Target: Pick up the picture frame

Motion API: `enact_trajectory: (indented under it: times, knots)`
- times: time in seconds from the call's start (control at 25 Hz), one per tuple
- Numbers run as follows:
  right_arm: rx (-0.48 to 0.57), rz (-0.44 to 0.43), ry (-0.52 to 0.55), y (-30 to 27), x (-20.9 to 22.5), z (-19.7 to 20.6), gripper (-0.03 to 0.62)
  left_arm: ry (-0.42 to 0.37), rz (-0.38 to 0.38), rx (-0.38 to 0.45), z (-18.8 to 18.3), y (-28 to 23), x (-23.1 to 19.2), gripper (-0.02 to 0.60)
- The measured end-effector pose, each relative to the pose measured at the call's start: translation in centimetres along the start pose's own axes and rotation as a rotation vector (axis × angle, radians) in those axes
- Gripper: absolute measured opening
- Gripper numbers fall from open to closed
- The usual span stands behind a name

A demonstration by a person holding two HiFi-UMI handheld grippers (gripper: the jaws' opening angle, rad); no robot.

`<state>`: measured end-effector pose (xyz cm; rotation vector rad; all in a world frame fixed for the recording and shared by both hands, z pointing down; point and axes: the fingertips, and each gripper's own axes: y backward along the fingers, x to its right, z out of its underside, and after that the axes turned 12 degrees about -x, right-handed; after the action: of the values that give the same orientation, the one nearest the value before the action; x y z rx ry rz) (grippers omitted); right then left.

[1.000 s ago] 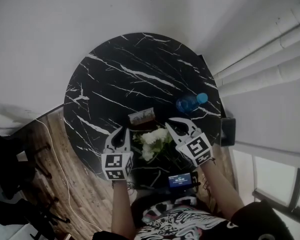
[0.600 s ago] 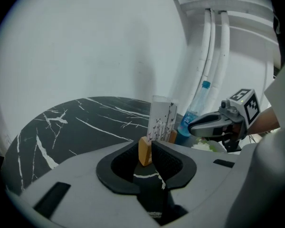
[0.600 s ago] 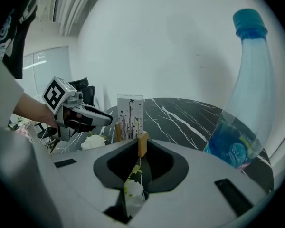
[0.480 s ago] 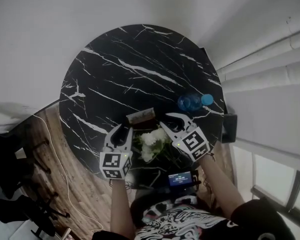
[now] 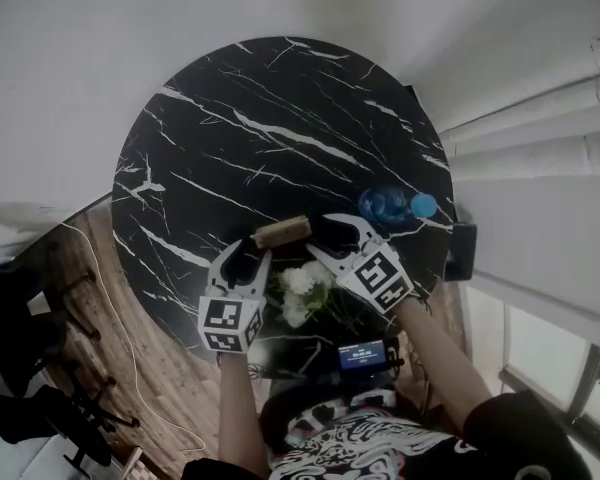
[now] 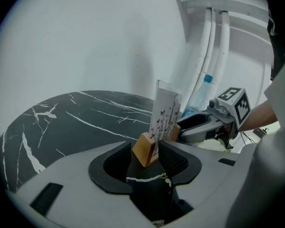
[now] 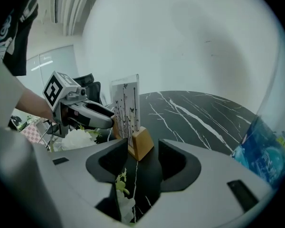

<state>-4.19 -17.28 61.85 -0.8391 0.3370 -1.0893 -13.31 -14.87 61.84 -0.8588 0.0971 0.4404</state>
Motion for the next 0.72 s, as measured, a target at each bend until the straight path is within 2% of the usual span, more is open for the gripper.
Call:
enact_trajectory:
  times: [0.24,0.72]
  knots:
    - [-0.005,-0.011,0.053,-1.0,-0.5,-0.3,0.161,-0.016,0.000,-0.021,0.0,-0.9,0.1,0.186]
    - [-0.011,-0.002,0.078,-2.6,-0.3,-0.4,0.160,-0.026,-0.004,-0.043,0.1,-2.4,0.6,0.190]
